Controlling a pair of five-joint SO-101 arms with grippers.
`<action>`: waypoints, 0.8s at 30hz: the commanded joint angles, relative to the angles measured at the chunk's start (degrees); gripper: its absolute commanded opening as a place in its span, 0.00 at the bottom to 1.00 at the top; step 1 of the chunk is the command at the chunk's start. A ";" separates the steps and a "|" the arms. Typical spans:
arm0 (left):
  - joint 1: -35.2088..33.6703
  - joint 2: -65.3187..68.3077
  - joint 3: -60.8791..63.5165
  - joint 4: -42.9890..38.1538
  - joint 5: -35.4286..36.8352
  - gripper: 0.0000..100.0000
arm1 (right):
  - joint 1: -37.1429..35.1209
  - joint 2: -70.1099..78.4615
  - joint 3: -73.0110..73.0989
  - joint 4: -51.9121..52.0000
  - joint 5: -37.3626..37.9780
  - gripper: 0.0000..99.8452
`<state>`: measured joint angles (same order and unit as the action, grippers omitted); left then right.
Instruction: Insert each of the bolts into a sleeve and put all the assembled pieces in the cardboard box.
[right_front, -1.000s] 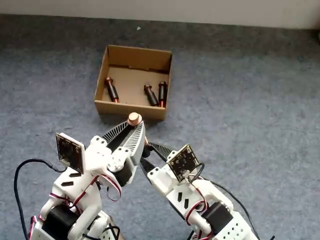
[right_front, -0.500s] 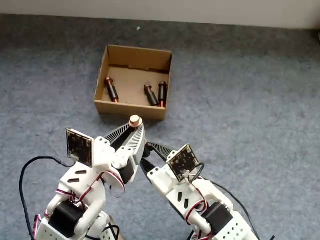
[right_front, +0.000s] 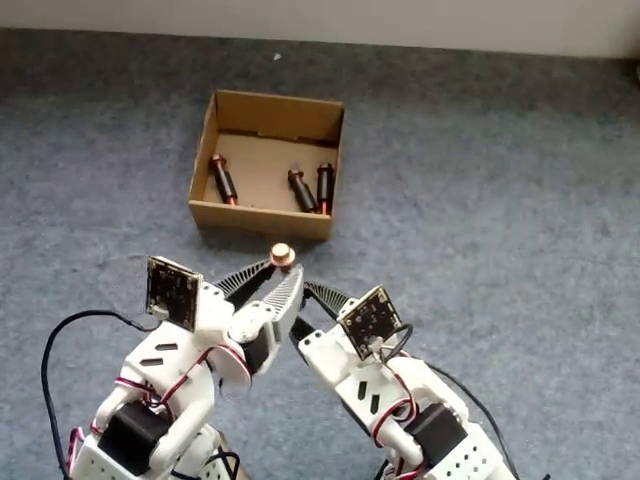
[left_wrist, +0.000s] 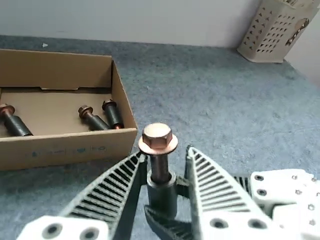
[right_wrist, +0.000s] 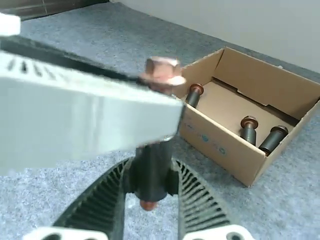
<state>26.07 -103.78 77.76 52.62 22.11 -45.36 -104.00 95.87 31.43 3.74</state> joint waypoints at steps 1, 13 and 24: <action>0.66 -0.57 -0.31 1.05 -0.53 0.18 | 1.10 -1.10 5.23 -1.01 0.35 0.00; 0.22 -0.66 -4.00 3.87 -0.53 0.18 | 1.10 -1.10 5.32 -1.01 0.26 0.00; 0.22 -0.75 -11.74 11.16 -0.18 0.18 | 1.19 -1.10 5.32 -1.01 0.26 0.00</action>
<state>25.98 -103.96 68.62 63.43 22.02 -44.92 -103.91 95.87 31.43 3.82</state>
